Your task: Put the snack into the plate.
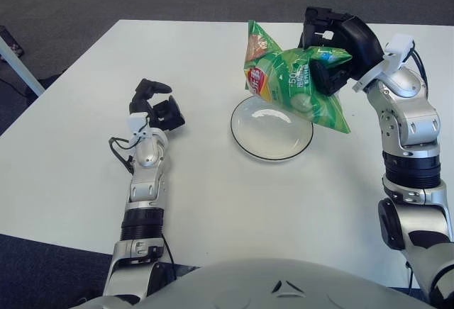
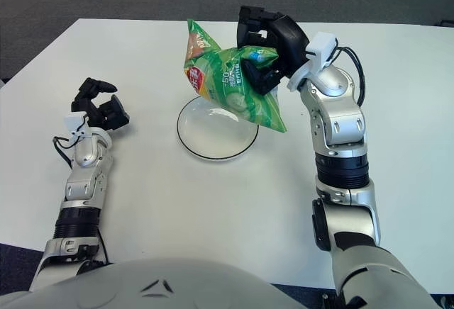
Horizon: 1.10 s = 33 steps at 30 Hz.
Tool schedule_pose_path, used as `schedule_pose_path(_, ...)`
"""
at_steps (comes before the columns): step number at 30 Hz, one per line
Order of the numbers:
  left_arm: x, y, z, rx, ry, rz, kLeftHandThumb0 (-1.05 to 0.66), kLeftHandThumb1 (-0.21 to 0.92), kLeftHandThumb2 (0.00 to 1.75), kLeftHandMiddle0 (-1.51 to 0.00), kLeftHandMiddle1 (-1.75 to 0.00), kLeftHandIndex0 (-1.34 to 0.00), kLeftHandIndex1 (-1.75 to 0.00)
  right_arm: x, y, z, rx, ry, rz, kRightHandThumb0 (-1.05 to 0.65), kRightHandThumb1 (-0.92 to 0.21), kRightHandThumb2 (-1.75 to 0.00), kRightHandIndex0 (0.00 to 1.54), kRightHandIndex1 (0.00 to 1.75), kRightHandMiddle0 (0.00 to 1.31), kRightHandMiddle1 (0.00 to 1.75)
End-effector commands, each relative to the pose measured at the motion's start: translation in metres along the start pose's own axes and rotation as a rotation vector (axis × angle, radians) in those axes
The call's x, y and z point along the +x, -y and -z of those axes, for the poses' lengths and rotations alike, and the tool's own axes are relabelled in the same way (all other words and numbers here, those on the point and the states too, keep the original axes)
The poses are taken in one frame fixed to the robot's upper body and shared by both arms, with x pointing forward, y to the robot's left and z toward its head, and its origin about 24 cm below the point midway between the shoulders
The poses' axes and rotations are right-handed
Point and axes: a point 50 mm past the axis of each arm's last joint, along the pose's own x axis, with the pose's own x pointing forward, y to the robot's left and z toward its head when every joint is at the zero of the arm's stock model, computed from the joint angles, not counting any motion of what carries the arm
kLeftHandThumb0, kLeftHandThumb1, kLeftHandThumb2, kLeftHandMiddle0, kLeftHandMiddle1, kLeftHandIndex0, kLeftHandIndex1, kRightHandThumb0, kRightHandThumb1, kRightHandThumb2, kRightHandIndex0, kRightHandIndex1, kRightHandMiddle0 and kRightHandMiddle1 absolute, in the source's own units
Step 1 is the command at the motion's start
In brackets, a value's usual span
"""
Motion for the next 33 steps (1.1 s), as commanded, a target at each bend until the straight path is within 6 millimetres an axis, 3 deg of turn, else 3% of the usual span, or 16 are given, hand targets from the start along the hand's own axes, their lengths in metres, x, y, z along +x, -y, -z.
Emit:
schedule_pose_path(1,-0.036,-0.009,0.05,0.005,-0.213,-0.042,-0.51,0.24,1.41,-1.37,-1.75,-0.68,-1.75,0.004,-0.002,-0.003,-0.036,0.019,-0.02,0.0,0.03,-1.69,0.91,1.66,0.64,1.75)
schedule_pose_path(21,-0.037,-0.011,0.051,0.0,-0.221,-0.056,-0.5,0.25,1.39,-1.37,-1.75,-0.66,-1.75,0.008,-0.007,0.014,-0.062,0.028,-0.023,0.0,0.01,-1.65,0.9,1.64,0.62,1.75)
schedule_pose_path(33,-0.039,-0.01,0.049,0.02,-0.207,-0.061,-0.5,0.26,1.39,-1.36,-1.75,-0.66,-1.75,0.006,-0.021,0.036,-0.064,0.023,-0.071,0.0,-0.03,-1.61,0.87,1.63,0.59,1.75)
